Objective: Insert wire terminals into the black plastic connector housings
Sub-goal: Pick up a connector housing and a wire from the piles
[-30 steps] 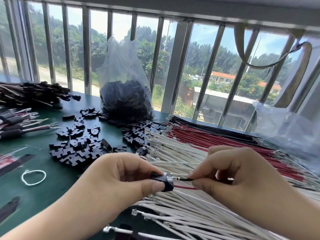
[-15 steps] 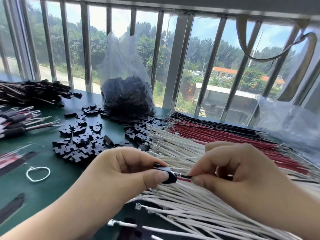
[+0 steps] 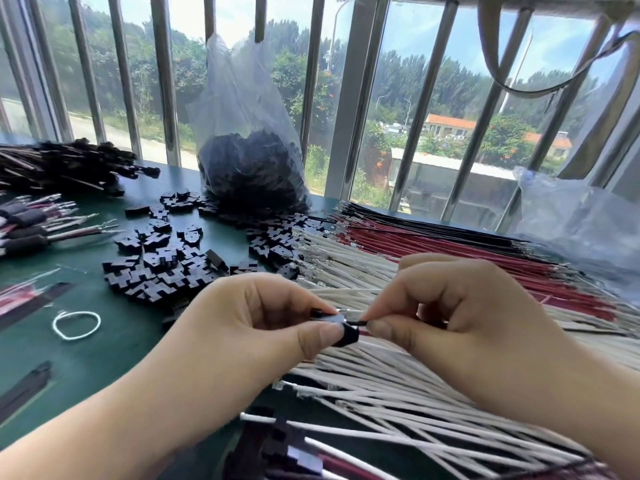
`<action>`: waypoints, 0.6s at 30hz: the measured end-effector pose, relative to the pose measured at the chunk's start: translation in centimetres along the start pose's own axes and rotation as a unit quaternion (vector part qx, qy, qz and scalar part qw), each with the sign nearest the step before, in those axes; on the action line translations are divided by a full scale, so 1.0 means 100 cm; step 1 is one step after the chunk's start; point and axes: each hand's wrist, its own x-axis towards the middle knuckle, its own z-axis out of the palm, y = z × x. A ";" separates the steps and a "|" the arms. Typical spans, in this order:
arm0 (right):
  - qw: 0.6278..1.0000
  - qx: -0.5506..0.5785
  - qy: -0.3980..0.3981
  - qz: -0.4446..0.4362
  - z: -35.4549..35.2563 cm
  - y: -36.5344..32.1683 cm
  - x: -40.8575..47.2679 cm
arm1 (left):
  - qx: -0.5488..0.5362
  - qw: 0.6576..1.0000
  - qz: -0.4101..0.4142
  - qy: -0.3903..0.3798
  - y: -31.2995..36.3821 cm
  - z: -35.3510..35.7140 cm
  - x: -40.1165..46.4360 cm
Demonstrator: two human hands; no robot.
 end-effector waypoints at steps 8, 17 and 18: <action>1.000 0.003 -0.008 -0.015 0.004 0.006 0.000 | -0.009 1.000 0.002 0.018 0.003 0.004 -0.001; 0.973 -0.013 -0.212 0.089 -0.028 0.032 -0.002 | -0.112 0.993 -0.048 0.011 -0.006 -0.018 0.005; 0.963 0.005 -0.243 0.117 -0.037 0.036 -0.003 | -0.103 0.993 -0.049 0.008 -0.007 -0.019 0.005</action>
